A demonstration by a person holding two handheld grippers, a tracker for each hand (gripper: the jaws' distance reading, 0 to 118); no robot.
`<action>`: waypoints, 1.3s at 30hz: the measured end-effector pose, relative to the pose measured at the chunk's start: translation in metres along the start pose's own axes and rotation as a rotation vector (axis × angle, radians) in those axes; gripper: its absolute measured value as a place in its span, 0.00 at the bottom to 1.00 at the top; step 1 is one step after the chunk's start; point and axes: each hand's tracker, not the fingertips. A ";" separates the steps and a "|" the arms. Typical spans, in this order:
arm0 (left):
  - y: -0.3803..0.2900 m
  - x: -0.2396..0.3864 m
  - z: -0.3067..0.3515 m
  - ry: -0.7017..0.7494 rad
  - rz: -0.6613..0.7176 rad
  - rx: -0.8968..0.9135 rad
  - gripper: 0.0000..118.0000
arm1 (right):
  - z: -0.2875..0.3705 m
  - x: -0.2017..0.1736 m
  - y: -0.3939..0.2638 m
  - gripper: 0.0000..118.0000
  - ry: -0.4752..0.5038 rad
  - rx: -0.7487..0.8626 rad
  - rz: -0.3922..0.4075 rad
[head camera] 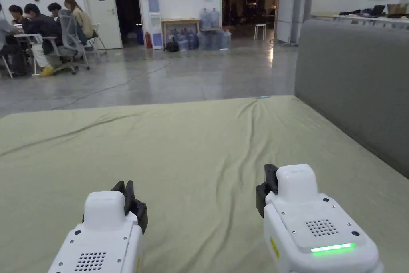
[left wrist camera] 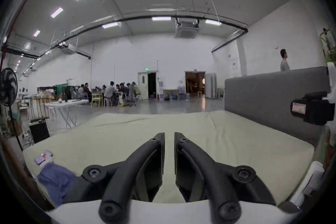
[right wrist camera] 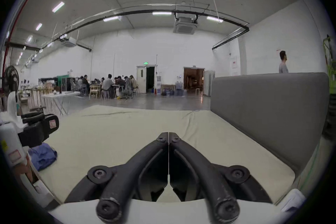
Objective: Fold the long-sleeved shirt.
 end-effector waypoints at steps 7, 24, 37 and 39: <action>-0.014 -0.001 0.005 -0.004 0.000 -0.036 0.04 | 0.003 0.006 -0.012 0.00 0.000 -0.034 -0.001; -0.013 0.001 0.009 -0.001 0.005 -0.052 0.14 | 0.001 -0.003 -0.024 0.20 -0.046 -0.060 0.009; -0.019 -0.008 0.003 0.049 0.033 -0.030 1.00 | -0.007 0.008 -0.024 0.89 -0.039 -0.109 0.068; -0.017 -0.008 0.003 0.056 0.049 -0.059 1.00 | -0.006 0.012 -0.026 0.89 -0.023 -0.143 -0.020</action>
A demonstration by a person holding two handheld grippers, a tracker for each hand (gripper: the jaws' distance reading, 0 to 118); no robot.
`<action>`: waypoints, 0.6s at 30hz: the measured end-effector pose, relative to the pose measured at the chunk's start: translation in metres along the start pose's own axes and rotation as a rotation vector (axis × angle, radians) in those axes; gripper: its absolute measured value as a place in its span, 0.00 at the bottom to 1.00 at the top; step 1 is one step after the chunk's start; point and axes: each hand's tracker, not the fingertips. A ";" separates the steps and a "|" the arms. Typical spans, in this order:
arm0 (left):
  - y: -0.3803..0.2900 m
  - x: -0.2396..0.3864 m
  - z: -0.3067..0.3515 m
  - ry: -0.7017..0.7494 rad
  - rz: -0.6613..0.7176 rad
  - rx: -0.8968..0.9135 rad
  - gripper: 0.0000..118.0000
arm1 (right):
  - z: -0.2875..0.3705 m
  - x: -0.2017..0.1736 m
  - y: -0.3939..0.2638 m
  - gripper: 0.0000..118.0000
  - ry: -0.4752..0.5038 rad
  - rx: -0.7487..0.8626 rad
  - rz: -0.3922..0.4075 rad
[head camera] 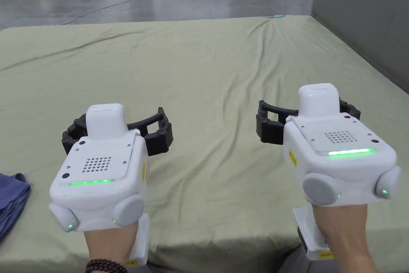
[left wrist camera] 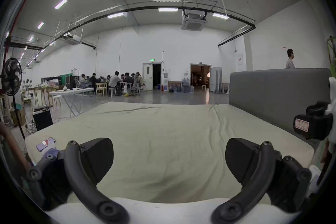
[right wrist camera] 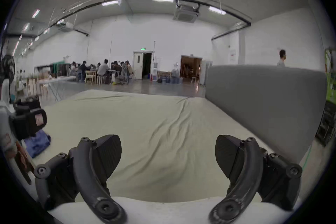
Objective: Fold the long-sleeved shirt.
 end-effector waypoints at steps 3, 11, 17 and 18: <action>0.001 0.000 0.002 0.002 0.040 0.005 1.00 | 0.005 0.004 -0.005 0.89 0.005 0.067 -0.042; 0.004 0.004 0.008 0.010 -0.019 0.039 1.00 | 0.011 -0.003 -0.003 0.89 -0.025 0.086 0.042; 0.008 0.006 0.010 0.001 -0.039 0.047 1.00 | 0.012 -0.001 -0.001 0.89 -0.033 0.091 0.021; 0.008 0.006 0.010 0.003 -0.043 0.049 1.00 | 0.013 -0.001 -0.001 0.89 -0.034 0.091 0.020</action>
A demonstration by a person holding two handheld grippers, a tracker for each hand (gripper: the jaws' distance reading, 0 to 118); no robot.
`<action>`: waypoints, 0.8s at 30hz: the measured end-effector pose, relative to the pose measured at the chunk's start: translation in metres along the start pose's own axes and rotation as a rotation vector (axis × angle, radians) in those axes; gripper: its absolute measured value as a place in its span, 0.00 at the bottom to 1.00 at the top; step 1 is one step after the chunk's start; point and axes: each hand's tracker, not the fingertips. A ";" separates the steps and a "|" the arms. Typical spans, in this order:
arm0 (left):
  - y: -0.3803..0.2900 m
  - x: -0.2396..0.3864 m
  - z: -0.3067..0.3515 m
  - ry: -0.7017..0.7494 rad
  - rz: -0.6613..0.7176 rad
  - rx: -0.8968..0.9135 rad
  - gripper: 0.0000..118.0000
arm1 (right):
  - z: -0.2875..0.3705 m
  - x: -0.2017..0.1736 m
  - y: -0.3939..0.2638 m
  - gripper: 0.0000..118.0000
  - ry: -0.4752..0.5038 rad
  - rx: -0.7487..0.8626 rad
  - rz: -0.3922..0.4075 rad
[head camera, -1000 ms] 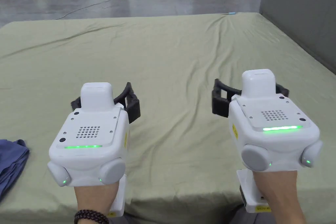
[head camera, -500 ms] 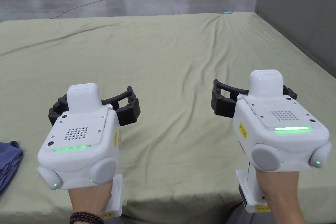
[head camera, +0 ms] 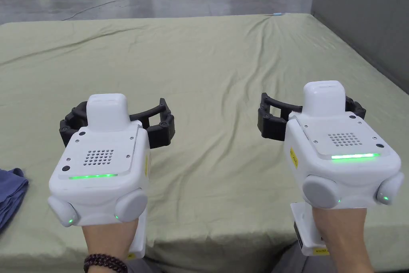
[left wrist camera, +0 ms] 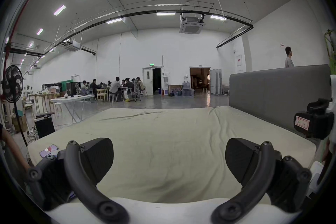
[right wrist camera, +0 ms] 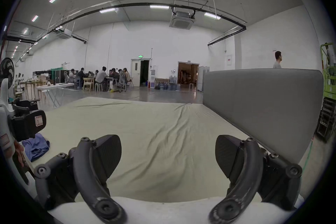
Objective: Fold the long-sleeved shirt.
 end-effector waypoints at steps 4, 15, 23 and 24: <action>0.000 -0.001 0.000 0.005 0.004 0.002 1.00 | 0.001 0.001 0.000 0.89 -0.004 0.002 -0.003; 0.001 0.000 0.001 0.000 0.010 0.003 1.00 | -0.001 0.002 -0.001 0.89 -0.007 -0.014 -0.001; 0.001 0.006 0.001 -0.021 0.003 -0.002 1.00 | -0.002 0.002 0.000 0.89 -0.025 -0.023 0.018; 0.001 0.007 0.001 -0.024 -0.002 -0.001 1.00 | -0.002 0.003 0.000 0.89 -0.024 -0.024 0.012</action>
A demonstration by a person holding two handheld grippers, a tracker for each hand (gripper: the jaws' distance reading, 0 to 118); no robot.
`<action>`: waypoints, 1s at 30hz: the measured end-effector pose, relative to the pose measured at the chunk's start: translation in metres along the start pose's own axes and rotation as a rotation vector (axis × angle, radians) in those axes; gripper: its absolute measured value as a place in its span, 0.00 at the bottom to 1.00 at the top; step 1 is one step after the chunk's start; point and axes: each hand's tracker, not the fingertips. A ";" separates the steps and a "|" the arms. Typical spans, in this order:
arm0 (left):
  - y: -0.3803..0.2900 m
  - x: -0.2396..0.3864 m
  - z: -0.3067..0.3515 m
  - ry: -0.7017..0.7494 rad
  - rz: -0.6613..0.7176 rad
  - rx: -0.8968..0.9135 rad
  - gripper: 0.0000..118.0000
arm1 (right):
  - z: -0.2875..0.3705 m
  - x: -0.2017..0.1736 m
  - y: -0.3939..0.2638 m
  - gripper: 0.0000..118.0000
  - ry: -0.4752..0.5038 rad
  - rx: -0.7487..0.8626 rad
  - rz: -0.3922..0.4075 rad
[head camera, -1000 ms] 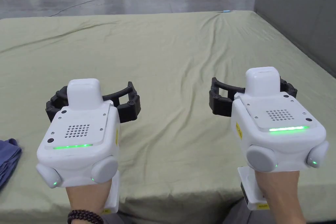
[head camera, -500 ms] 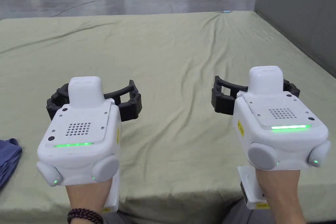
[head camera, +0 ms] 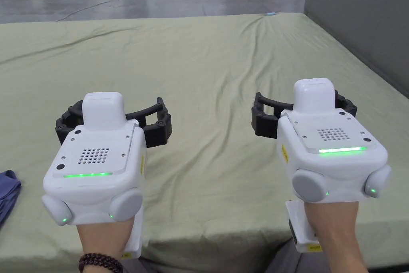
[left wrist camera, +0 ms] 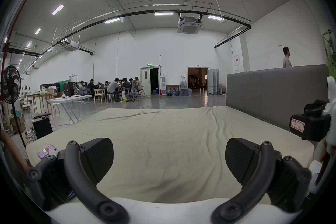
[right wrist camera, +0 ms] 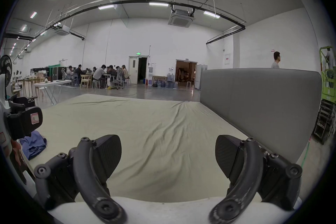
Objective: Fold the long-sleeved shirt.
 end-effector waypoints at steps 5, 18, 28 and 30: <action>0.000 0.003 -0.001 0.001 -0.022 0.004 1.00 | -0.001 0.002 0.000 0.89 -0.009 -0.004 -0.005; 0.002 0.001 -0.002 0.007 -0.014 0.005 1.00 | -0.001 0.004 0.003 0.89 -0.014 0.011 -0.004; 0.002 0.000 -0.001 0.009 -0.011 0.005 1.00 | -0.001 0.000 0.001 0.89 -0.006 0.007 0.002; 0.002 -0.001 -0.001 0.012 -0.009 0.004 1.00 | -0.001 0.000 0.001 0.89 -0.006 0.009 0.003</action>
